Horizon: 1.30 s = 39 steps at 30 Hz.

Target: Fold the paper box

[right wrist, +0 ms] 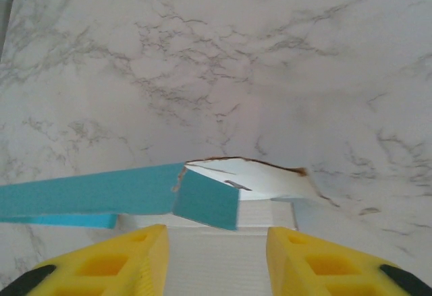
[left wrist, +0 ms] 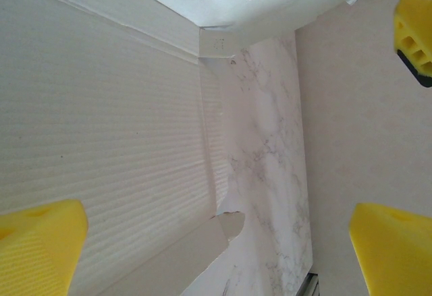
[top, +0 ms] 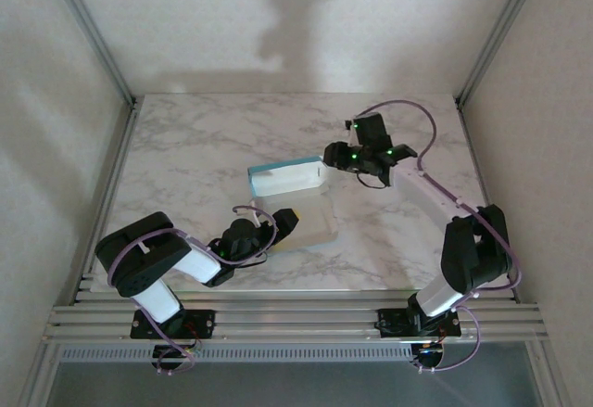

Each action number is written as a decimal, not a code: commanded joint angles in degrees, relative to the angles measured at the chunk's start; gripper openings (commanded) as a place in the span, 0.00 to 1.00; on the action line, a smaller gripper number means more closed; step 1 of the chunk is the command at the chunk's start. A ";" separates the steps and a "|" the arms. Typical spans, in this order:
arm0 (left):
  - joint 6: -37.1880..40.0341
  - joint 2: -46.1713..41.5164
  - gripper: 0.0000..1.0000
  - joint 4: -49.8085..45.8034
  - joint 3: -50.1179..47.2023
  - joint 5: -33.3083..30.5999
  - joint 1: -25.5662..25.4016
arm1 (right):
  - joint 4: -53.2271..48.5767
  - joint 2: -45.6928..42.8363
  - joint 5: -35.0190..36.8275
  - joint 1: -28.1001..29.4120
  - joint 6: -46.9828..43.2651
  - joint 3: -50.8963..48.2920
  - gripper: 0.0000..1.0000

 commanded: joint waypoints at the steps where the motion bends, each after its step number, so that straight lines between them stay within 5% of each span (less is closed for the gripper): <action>1: 0.37 1.13 0.99 -1.80 -0.72 0.30 0.07 | -7.37 -0.49 -3.10 -1.19 -9.60 4.59 0.46; 16: 0.82 -0.26 0.99 -3.84 -0.67 -0.62 -0.06 | -16.56 9.34 -3.06 -3.32 -20.47 15.71 0.58; 39: 0.81 -1.30 0.99 -6.08 -0.32 -1.08 -0.15 | -20.20 19.01 -6.93 -3.90 -29.28 21.79 0.58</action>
